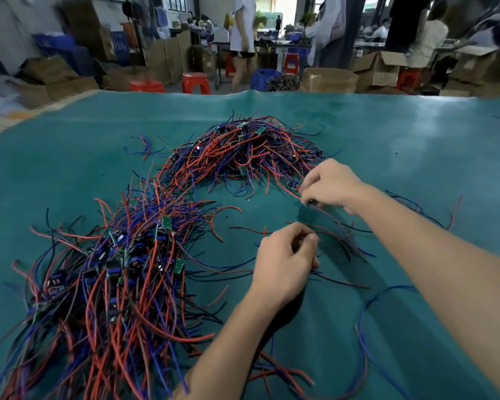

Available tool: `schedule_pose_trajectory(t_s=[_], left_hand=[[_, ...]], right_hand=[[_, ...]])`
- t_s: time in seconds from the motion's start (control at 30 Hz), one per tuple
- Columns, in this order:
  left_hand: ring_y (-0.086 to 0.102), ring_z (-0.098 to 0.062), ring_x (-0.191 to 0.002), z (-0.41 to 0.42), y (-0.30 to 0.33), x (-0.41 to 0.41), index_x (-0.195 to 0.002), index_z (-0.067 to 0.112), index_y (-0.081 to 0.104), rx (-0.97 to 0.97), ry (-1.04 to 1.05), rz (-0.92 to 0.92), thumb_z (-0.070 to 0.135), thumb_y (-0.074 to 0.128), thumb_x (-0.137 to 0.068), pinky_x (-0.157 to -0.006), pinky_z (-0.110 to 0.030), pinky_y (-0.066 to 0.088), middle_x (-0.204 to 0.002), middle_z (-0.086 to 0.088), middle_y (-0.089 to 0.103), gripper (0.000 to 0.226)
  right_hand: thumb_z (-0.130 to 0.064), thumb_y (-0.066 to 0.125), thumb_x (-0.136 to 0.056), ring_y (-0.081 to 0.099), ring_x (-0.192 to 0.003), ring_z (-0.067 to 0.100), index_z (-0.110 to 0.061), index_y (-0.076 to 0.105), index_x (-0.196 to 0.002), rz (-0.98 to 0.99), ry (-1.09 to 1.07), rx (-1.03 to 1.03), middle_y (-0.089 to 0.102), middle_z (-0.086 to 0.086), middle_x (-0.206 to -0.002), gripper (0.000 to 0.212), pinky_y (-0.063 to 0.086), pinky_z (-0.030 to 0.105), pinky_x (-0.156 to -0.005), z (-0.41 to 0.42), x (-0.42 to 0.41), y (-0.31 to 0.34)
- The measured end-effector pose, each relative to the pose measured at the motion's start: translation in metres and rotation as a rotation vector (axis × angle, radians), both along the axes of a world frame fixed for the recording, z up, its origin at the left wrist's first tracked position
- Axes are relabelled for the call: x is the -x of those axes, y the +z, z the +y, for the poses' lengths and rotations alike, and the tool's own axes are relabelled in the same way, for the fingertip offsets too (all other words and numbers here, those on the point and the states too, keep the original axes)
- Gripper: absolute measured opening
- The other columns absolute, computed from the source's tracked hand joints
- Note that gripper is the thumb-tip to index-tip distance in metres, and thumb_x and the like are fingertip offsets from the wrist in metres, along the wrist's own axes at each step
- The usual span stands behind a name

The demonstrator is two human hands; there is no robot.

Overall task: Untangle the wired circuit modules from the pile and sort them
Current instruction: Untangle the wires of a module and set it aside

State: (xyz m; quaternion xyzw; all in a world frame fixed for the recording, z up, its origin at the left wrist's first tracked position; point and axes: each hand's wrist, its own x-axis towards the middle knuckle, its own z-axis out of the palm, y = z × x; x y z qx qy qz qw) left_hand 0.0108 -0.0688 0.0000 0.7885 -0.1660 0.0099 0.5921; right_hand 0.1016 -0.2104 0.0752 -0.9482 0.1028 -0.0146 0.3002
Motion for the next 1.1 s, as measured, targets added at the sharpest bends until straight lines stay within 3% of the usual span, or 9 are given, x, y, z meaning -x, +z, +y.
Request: schedule_pose_trajectory(t_s=[0.13,0.23,0.33,0.4,0.6,0.7,0.83,0.97,1.1], left_hand=[[0.061,-0.007,-0.059,0.000,0.001,0.001,-0.092,0.018,0.063,0.062,0.021,0.043,0.020,0.054,-0.097,-0.062,-0.025,0.046,-0.064,0.000,0.071,0.011],[0.059,-0.008,-0.059,0.001,0.001,0.001,-0.093,0.017,0.062,0.079,0.021,0.059,0.021,0.052,-0.099,-0.065,-0.027,0.047,-0.064,0.000,0.070,0.012],[0.060,-0.011,-0.062,0.001,0.003,0.002,-0.093,0.017,0.063,0.054,0.014,0.046,0.023,0.050,-0.101,-0.072,-0.033,0.052,-0.066,0.000,0.071,0.016],[0.063,-0.016,-0.066,0.002,0.004,0.002,-0.093,0.015,0.063,0.061,0.013,0.035,0.025,0.049,-0.102,-0.075,-0.037,0.054,-0.067,-0.002,0.072,0.020],[0.058,-0.013,-0.055,0.003,0.007,0.007,-0.094,0.015,0.068,0.183,-0.070,0.105,0.046,0.031,-0.106,-0.052,-0.020,0.042,-0.069,-0.008,0.074,0.050],[0.063,-0.010,-0.070,0.004,0.007,0.005,-0.095,0.012,0.071,0.124,-0.077,0.024,0.041,0.037,-0.106,-0.066,-0.028,0.051,-0.078,0.002,0.074,0.046],[0.055,-0.009,-0.068,0.005,0.005,0.000,-0.090,0.016,0.068,0.064,-0.009,-0.020,0.027,0.051,-0.101,-0.068,-0.037,0.046,-0.070,0.012,0.063,0.023],[0.055,-0.012,-0.063,0.003,0.000,-0.002,-0.087,0.016,0.063,0.062,0.055,-0.017,0.021,0.044,-0.105,-0.066,-0.038,0.046,-0.067,0.006,0.063,0.027],[0.050,-0.014,-0.052,0.002,-0.003,-0.001,-0.085,0.016,0.057,0.178,0.056,0.033,0.023,0.038,-0.107,-0.053,-0.029,0.039,-0.064,0.005,0.062,0.031]], right_hand=[[0.008,0.064,-0.080,0.055,-0.050,0.013,-0.002,0.072,-0.077,-0.142,-0.081,-0.828,0.066,0.012,-0.075,0.013,0.057,0.023,-0.055,-0.008,0.037,0.030],[-0.001,0.064,-0.075,0.056,-0.056,0.008,-0.001,0.072,-0.090,-0.177,-0.019,-1.411,0.069,0.004,-0.077,0.017,0.053,0.017,-0.056,-0.021,0.085,0.052],[-0.009,0.065,-0.071,0.061,-0.066,0.010,-0.005,0.076,-0.091,-0.229,0.032,-1.645,0.067,0.003,-0.078,0.023,0.050,0.010,-0.056,-0.030,0.125,0.063],[-0.008,0.065,-0.069,0.062,-0.065,0.009,-0.008,0.076,-0.084,-0.284,-0.028,-1.586,0.066,0.001,-0.074,0.019,0.049,0.008,-0.053,-0.026,0.135,0.060],[0.011,0.080,-0.073,0.066,-0.063,0.011,-0.014,0.075,-0.082,-0.518,-0.123,-0.775,0.073,-0.004,-0.072,0.028,0.059,0.029,-0.064,0.014,0.132,-0.004],[0.000,0.086,-0.070,0.070,-0.070,0.004,-0.024,0.076,-0.081,-0.549,-0.091,-0.403,0.075,-0.012,-0.077,0.028,0.053,0.016,-0.072,0.026,0.128,-0.034],[0.008,0.077,-0.072,0.074,-0.082,0.005,-0.023,0.075,-0.091,-0.488,-0.045,-0.551,0.078,-0.008,-0.085,0.037,0.057,0.020,-0.081,0.030,0.128,-0.042],[0.013,0.072,-0.075,0.076,-0.087,0.009,-0.019,0.078,-0.088,-0.409,-0.040,-0.799,0.080,-0.003,-0.087,0.035,0.055,0.015,-0.077,0.025,0.128,-0.038],[-0.012,0.076,-0.083,0.070,-0.074,0.001,-0.029,0.080,-0.075,-0.397,-0.190,-0.512,0.076,-0.015,-0.075,0.019,0.051,0.022,-0.073,0.022,0.128,-0.043]])
